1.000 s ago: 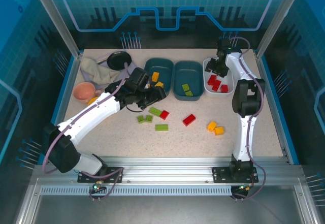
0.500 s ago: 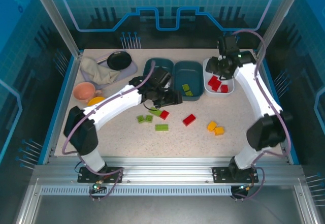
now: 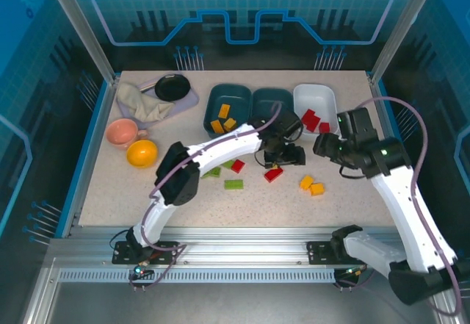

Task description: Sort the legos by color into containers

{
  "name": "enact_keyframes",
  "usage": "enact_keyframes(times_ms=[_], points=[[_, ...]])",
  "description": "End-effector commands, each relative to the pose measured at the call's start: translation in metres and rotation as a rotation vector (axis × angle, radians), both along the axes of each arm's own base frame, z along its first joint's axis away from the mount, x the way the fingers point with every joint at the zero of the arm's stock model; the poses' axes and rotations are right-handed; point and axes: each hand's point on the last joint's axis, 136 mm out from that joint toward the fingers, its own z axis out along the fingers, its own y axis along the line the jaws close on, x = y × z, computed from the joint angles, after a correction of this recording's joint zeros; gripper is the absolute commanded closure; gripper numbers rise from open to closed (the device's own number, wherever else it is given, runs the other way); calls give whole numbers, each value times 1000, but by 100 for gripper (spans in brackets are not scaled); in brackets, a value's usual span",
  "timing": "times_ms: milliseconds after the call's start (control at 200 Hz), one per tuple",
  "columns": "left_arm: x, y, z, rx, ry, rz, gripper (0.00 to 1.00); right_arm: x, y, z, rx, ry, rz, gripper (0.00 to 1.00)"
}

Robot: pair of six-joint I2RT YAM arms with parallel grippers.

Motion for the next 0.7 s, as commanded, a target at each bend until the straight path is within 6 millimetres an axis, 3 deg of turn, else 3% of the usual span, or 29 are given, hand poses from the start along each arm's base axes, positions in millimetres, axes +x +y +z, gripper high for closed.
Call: enact_keyframes(times_ms=[0,140,380,695], points=[[-17,-5,-5,26,195,162,22,-15,17,1,57,-26,120,28],[-22,-19,-16,9,315,317,14,-28,22,7,80,-50,175,27],[-27,-42,-33,-1,439,527,14,-46,18,6,80,-65,194,26],[-22,-67,-47,-25,480,605,16,-56,16,-1,99,-70,182,26]])
